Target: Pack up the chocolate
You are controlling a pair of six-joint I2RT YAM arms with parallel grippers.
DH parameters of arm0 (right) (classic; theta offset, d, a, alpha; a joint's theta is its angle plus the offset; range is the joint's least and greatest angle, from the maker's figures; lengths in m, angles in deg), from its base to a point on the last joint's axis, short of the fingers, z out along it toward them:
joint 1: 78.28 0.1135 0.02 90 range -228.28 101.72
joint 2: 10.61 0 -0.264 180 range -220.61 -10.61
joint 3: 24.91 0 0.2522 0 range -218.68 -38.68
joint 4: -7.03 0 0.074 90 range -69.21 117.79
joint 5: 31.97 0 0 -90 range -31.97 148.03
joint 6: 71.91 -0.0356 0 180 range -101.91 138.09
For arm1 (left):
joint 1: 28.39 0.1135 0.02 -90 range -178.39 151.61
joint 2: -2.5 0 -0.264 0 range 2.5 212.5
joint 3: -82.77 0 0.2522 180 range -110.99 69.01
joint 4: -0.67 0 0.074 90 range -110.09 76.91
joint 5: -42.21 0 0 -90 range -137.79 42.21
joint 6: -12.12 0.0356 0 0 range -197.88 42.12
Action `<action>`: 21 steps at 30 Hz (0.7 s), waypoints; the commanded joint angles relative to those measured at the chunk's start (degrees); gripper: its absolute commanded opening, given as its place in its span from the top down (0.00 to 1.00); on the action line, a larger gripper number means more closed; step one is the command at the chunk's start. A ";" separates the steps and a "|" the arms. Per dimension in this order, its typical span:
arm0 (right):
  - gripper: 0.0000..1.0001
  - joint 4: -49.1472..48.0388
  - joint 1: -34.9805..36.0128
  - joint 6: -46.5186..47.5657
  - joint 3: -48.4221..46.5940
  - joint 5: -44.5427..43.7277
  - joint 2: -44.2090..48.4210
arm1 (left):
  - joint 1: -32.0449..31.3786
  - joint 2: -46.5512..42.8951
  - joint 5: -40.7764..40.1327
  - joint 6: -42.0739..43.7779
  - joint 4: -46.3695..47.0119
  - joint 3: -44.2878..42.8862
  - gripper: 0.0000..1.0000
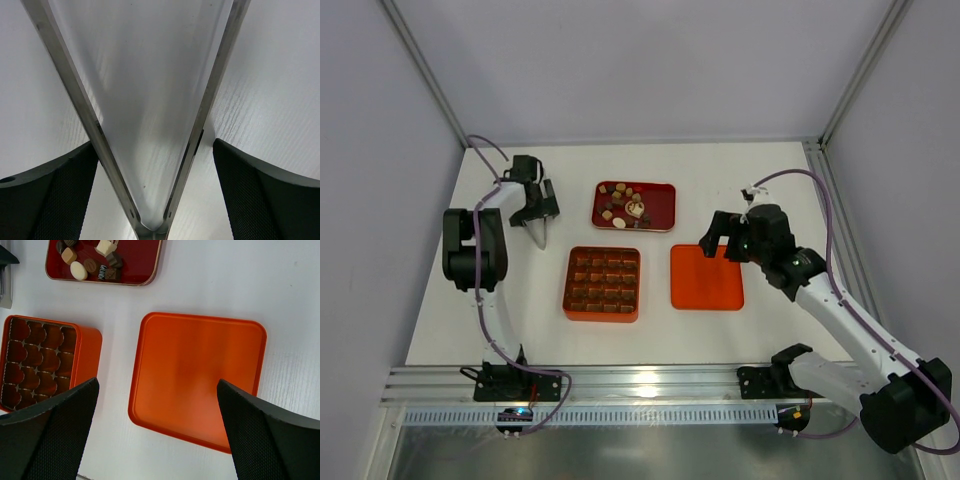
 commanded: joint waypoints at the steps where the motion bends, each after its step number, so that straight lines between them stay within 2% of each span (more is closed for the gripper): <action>1: 0.00 -2.85 0.36 -0.69 0.84 0.34 1.77 | -0.17 1.42 -1.42 -0.44 0.57 -1.17 0.09; 11: 0.00 -3.73 0.36 -1.13 1.90 2.97 1.33 | -0.08 2.12 -4.41 -1.94 -1.62 -1.61 0.10; 21: 0.00 -4.00 0.36 -1.31 2.60 3.15 0.72 | 0.09 3.71 -2.74 -2.29 -3.55 -3.98 0.13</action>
